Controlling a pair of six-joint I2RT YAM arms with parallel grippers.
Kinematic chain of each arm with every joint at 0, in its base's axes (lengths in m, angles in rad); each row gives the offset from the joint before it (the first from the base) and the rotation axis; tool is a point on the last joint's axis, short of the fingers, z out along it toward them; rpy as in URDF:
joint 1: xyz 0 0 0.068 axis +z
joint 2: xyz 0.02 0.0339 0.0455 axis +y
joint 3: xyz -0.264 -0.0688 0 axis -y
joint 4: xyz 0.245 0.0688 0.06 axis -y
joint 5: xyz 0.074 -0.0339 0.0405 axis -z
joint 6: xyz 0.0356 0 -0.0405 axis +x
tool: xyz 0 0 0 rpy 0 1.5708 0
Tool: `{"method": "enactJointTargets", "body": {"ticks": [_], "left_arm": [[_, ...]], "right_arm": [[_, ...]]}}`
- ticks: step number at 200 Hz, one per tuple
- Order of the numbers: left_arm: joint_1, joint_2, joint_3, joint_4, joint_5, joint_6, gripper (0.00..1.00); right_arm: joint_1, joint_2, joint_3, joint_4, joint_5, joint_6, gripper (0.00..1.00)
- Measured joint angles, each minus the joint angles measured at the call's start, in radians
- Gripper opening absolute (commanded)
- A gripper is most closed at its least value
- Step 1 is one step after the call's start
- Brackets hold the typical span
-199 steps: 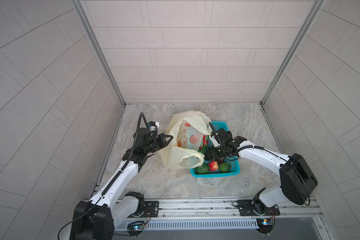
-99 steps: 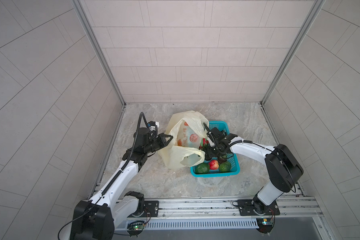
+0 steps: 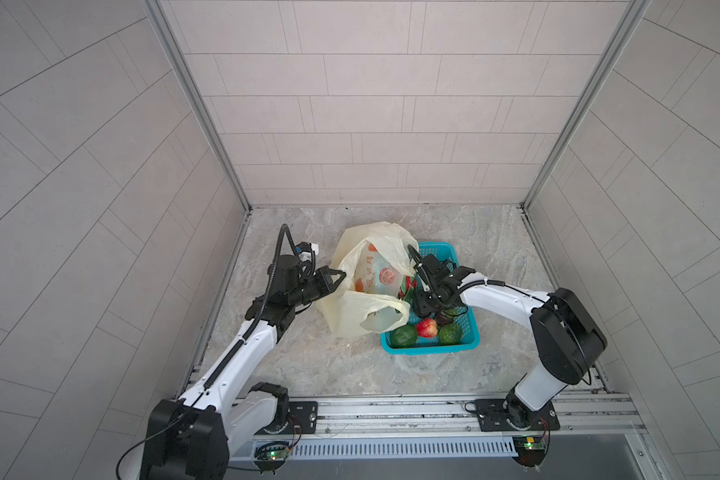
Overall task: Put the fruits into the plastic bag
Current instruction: 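Move the right gripper back to the basket and grasp the dark avocado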
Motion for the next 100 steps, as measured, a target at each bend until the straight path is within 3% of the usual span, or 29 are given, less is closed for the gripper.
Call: {"method": "enactJointTargets", "body": {"ticks": [55, 100], "left_arm": [[-0.001, 0.0, 0.0, -0.009, 0.0, 0.0, 0.0], [-0.001, 0.0, 0.0, -0.012, 0.0, 0.0, 0.0]], "right_arm": [[0.0, 0.034, -0.007, 0.036, -0.024, 0.006, 0.53], [-0.002, 0.031, -0.019, 0.061, -0.026, 0.003, 0.25]]}}
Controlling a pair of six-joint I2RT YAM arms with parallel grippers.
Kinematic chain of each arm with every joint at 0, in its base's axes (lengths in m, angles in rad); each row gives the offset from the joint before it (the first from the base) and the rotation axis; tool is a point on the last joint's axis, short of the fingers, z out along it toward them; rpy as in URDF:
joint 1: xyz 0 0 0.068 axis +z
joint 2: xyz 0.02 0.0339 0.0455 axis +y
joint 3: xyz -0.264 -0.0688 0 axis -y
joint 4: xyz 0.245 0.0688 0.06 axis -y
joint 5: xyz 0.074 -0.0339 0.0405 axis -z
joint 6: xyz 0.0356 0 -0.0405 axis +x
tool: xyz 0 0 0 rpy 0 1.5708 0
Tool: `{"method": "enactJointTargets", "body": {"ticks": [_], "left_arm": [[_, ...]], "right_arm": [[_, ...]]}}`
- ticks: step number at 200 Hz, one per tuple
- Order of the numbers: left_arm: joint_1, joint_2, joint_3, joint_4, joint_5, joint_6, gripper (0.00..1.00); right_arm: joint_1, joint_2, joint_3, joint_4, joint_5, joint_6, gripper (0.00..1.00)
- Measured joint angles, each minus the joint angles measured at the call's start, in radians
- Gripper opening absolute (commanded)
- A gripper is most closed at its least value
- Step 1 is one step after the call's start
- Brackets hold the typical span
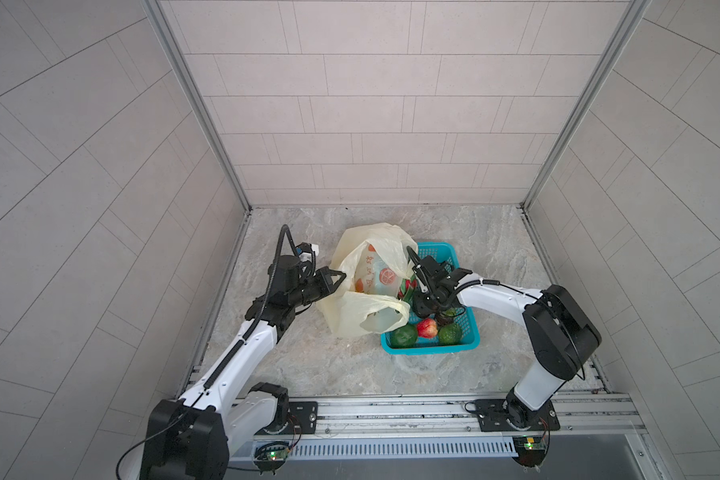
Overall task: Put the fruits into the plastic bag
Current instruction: 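Lift the avocado and carry it into the bag held open by the left gripper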
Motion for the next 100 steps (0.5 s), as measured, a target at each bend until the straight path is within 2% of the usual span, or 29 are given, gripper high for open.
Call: {"method": "enactJointTargets", "body": {"ticks": [35, 100], "left_arm": [[0.0, 0.0, 0.0, -0.002, 0.0, 0.0, 0.0], [0.0, 0.0, 0.0, -0.002, 0.0, 0.0, 0.0]], "right_arm": [[-0.007, -0.061, -0.036, 0.006, 0.005, -0.001, 0.24], [-0.016, -0.402, -0.058, 0.016, 0.12, 0.008, 0.24]]}}
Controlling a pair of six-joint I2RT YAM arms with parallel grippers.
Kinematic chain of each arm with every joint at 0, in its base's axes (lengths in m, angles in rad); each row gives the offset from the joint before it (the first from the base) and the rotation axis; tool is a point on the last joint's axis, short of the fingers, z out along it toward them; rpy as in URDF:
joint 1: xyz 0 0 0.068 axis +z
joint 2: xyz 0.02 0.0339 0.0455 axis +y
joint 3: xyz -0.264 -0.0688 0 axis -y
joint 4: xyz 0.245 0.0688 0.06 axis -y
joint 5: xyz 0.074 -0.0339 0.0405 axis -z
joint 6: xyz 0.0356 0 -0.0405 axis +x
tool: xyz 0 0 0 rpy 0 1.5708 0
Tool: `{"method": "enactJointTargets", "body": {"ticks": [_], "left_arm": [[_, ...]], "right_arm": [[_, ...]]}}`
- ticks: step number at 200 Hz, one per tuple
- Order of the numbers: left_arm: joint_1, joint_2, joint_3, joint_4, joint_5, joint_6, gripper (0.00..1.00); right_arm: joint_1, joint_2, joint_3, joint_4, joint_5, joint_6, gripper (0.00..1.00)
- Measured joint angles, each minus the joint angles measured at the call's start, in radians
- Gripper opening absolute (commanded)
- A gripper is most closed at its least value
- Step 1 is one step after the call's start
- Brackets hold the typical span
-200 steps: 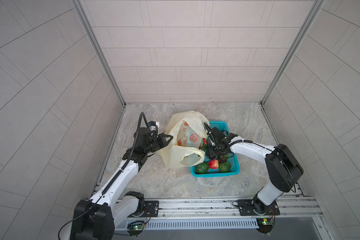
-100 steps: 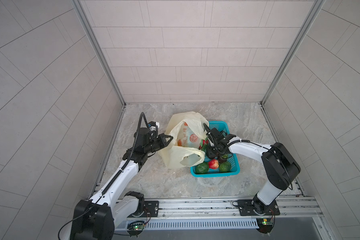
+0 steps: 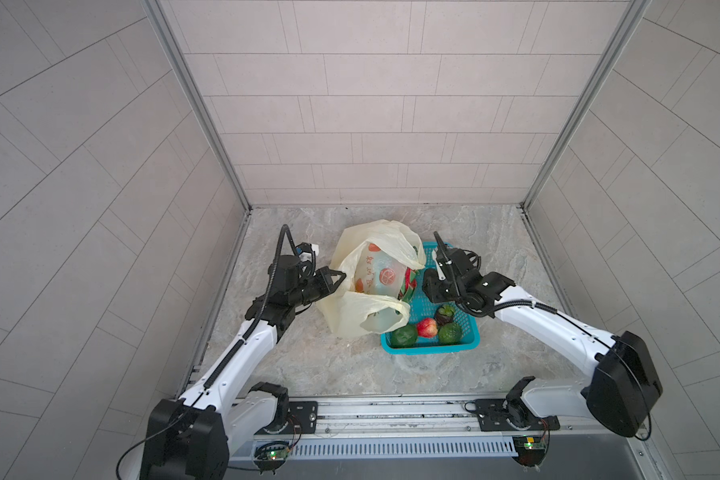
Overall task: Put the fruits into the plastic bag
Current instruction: 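Lift the avocado and carry it into the bag held open by the left gripper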
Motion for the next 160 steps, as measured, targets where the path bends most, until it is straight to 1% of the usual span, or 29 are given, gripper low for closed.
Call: {"method": "enactJointTargets", "body": {"ticks": [27, 50, 82, 96, 118, 137, 160], "left_arm": [[0.0, 0.0, 0.0, 0.0, 0.0, 0.0, 0.0], [0.0, 0.0, 0.002, -0.001, 0.0, 0.0, 0.0], [0.0, 0.0, 0.009, -0.004, 0.0, 0.001, 0.0], [0.0, 0.0, 0.011, -0.004, 0.0, 0.002, 0.0], [0.0, 0.0, 0.011, -0.005, 0.0, 0.003, 0.0], [-0.001, 0.0, 0.011, -0.006, -0.002, 0.003, 0.0], [-0.003, 0.0, 0.017, -0.023, -0.007, 0.003, 0.0]], "right_arm": [[0.0, -0.107, -0.038, 0.04, 0.061, 0.018, 0.24], [0.0, -0.169, -0.041, 0.054, 0.107, 0.022, 0.25], [0.021, -0.214, 0.018, 0.081, 0.109, -0.023, 0.27], [0.052, -0.211, 0.073, 0.102, 0.076, -0.061, 0.28], [0.118, -0.174, 0.176, 0.13, -0.013, -0.122, 0.28], [0.179, -0.098, 0.255, 0.152, -0.105, -0.166, 0.28], [0.219, 0.024, 0.298, 0.163, -0.215, -0.175, 0.28]]}}
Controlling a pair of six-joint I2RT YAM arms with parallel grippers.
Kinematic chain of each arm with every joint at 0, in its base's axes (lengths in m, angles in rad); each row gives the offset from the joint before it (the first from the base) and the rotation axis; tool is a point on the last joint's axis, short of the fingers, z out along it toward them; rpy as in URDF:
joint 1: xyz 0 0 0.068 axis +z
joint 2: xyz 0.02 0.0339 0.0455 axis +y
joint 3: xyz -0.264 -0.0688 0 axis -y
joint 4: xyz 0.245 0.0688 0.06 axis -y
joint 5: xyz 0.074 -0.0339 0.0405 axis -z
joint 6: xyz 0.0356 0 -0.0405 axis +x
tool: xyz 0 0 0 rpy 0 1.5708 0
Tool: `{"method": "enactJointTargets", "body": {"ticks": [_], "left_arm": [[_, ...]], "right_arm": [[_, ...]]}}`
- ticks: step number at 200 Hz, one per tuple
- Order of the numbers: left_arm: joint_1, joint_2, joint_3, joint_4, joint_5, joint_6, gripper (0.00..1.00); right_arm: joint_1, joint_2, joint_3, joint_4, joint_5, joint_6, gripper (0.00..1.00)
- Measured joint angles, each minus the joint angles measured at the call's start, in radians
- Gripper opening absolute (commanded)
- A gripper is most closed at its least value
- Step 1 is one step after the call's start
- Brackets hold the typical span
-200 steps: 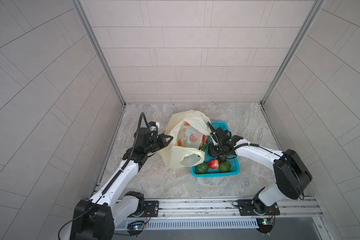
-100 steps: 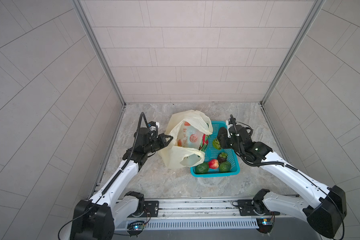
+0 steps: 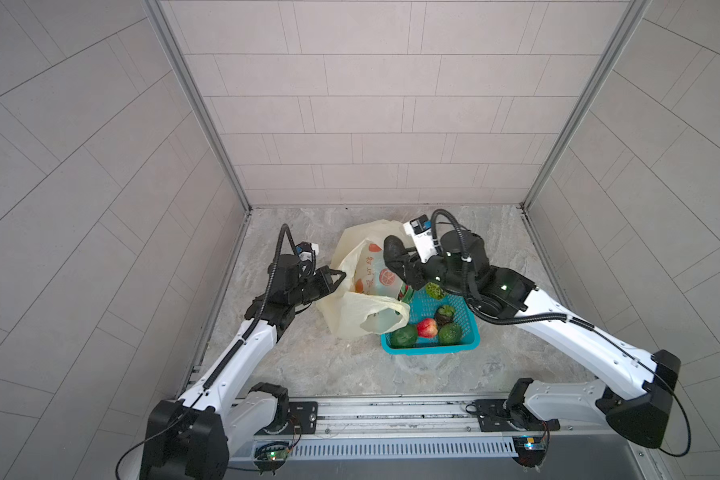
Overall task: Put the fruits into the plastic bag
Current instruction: 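Lift the avocado and carry it into the bag held open by the left gripper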
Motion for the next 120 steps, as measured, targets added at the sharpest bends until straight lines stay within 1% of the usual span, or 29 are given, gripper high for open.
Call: {"method": "enactJointTargets", "body": {"ticks": [24, 52, 120], "left_arm": [[0.0, 0.0, 0.016, -0.024, -0.005, 0.015, 0.0], [0.0, -0.001, 0.039, -0.062, -0.021, 0.045, 0.0], [-0.005, -0.014, 0.067, -0.159, -0.06, 0.1, 0.0]], "right_arm": [[0.018, 0.148, 0.011, -0.011, -0.079, -0.001, 0.28], [0.045, 0.293, 0.034, -0.064, -0.115, -0.015, 0.29], [0.072, 0.488, 0.146, -0.134, -0.13, -0.032, 0.3]]}}
